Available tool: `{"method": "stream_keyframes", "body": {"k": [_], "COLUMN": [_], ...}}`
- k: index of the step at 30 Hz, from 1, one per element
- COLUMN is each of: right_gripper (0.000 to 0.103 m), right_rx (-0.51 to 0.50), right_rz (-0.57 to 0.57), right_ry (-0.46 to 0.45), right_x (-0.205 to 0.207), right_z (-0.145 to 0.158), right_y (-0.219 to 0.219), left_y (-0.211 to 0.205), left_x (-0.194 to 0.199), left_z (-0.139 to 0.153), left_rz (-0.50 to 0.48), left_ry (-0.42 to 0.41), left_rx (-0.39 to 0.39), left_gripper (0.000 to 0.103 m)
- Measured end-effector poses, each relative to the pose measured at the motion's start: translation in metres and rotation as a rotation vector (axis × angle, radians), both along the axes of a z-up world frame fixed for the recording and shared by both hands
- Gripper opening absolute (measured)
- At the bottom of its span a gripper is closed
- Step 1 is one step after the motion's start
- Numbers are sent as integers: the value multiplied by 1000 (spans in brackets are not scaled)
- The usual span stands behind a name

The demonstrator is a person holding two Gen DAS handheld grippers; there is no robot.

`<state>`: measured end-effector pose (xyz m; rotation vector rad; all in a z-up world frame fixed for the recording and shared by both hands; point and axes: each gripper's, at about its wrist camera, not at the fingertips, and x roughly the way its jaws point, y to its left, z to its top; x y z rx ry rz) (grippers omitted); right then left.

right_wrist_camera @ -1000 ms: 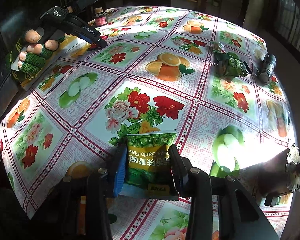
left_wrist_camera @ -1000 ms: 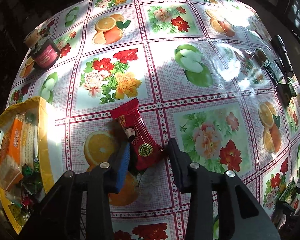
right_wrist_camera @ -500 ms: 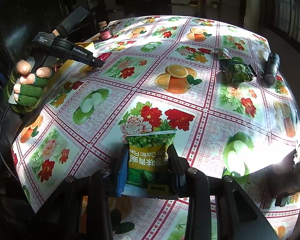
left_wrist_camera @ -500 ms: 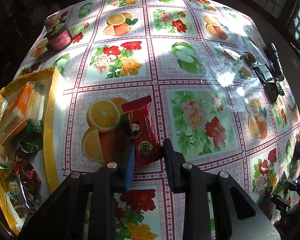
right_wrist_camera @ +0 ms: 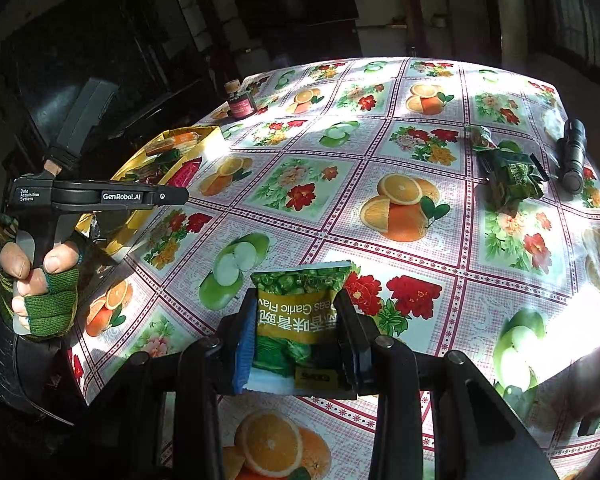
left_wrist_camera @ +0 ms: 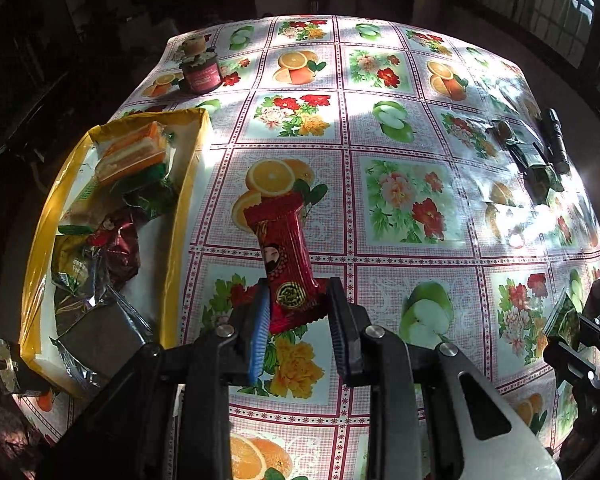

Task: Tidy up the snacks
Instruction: 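Carry the red candy bar with the left tool while the right tool carries the green bag to the tray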

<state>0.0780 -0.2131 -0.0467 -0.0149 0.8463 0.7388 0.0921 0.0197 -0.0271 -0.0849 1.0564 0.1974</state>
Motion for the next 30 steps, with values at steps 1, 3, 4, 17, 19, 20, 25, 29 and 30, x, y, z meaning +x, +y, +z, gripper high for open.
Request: {"method": "stream_keyframes", "body": {"k": [1, 3, 4, 17, 19, 20, 25, 29, 30], "right_gripper": [36, 36, 36, 36, 36, 36, 36, 36, 36], "right_rx": [8, 29, 39, 129, 132, 134, 142, 152, 157], "right_rz": [7, 22, 30, 106, 118, 124, 151, 173, 179], "right_ry": [-2, -4, -3, 8, 7, 6, 2, 5, 6], "right_x": [0, 1, 1, 7, 8, 9, 12, 15, 16], "right_z": [2, 6, 8, 19, 21, 22, 28, 30, 30], "right_y": [4, 10, 14, 60, 67, 70, 87, 101, 104], "left_y": [2, 5, 8, 35, 40, 42, 54, 64, 67], "left_x": [-5, -13, -16, -43, -45, -46, -51, -56, -57], "left_z": [2, 6, 8, 29, 31, 32, 32, 31, 31], "left_rz": [16, 40, 52, 142, 151, 158, 186, 211, 219], "left_ry": [-8, -21, -26, -83, -88, -90, -91, -91, -92], "left_rx": [10, 33, 39, 86, 83, 85, 84, 84, 85], "left_gripper": [29, 29, 29, 29, 29, 29, 29, 29, 29]}}
